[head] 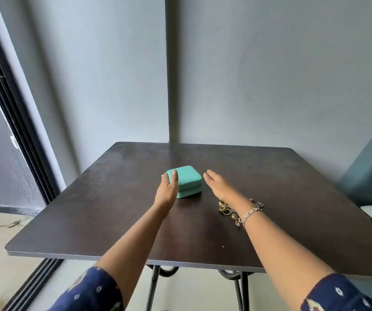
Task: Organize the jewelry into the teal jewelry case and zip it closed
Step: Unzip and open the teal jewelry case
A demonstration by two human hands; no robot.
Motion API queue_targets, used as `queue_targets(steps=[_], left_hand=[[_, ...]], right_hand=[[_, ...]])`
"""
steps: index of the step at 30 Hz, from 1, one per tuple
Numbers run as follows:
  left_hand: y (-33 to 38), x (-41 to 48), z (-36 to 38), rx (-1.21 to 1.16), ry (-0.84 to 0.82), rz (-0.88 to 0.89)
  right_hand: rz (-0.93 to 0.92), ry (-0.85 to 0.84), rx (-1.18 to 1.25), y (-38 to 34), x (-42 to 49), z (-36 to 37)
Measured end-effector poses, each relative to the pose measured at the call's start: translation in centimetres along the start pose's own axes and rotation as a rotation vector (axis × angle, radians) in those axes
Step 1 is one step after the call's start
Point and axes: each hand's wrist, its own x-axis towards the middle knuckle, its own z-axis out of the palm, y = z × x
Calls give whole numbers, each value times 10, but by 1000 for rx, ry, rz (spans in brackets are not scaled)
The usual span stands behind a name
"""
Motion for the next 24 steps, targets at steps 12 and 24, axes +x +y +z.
queue_targets(steps=[12,24], left_hand=[[-14,47,9,-453,-40,-255],[-15,35,4,-357,92,-135]], right_hand=[[57,43,314,21,50,30],[13,178,560,25,7,44]])
